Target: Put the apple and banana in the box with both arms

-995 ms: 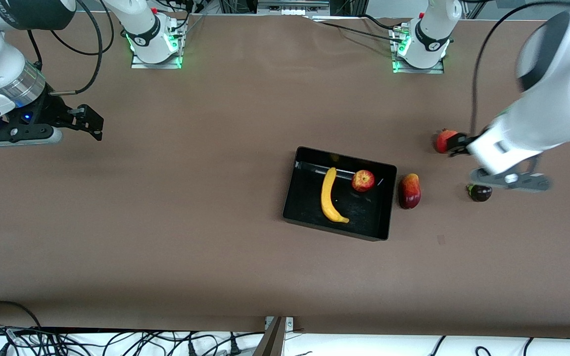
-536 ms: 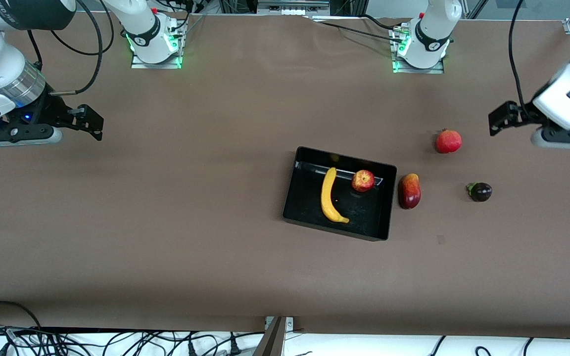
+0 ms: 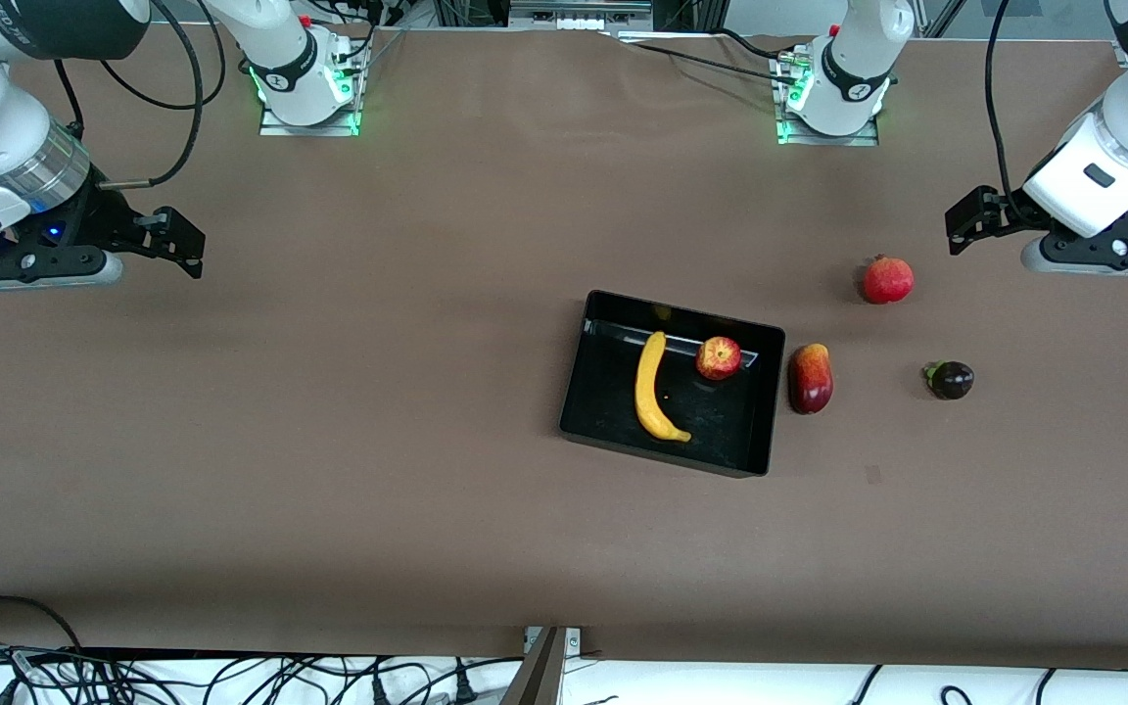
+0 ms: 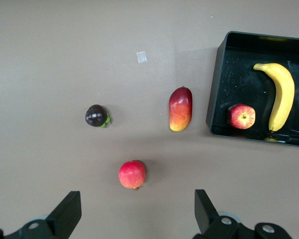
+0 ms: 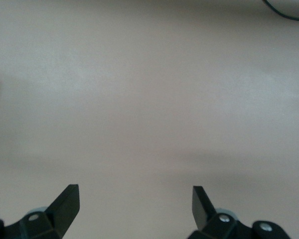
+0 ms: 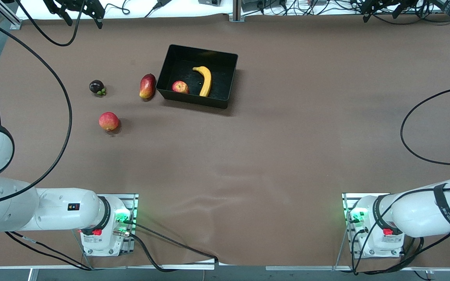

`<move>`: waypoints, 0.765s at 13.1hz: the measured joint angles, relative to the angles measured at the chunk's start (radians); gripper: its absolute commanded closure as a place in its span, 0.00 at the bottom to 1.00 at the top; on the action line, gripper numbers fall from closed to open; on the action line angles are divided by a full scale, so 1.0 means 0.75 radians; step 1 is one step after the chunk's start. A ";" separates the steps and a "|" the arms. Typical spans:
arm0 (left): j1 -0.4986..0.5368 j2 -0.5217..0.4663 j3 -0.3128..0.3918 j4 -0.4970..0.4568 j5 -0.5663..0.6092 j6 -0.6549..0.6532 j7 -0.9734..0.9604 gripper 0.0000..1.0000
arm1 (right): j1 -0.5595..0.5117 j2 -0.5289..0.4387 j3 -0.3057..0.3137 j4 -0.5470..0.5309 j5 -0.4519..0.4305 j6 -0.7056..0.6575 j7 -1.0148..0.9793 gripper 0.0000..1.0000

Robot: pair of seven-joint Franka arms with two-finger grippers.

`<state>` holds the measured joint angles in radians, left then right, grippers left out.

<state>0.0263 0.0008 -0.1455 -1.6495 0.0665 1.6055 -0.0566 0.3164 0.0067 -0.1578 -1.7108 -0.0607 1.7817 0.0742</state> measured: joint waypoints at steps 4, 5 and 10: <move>-0.007 0.008 -0.012 0.009 0.000 0.000 -0.003 0.00 | 0.000 0.000 0.000 0.000 0.000 0.000 0.000 0.00; -0.007 0.008 -0.013 0.011 0.000 -0.003 -0.004 0.00 | 0.000 0.000 0.000 0.000 0.000 0.000 0.000 0.00; -0.007 0.008 -0.014 0.013 0.000 -0.012 -0.004 0.00 | 0.000 0.000 0.000 0.000 0.000 -0.001 0.000 0.00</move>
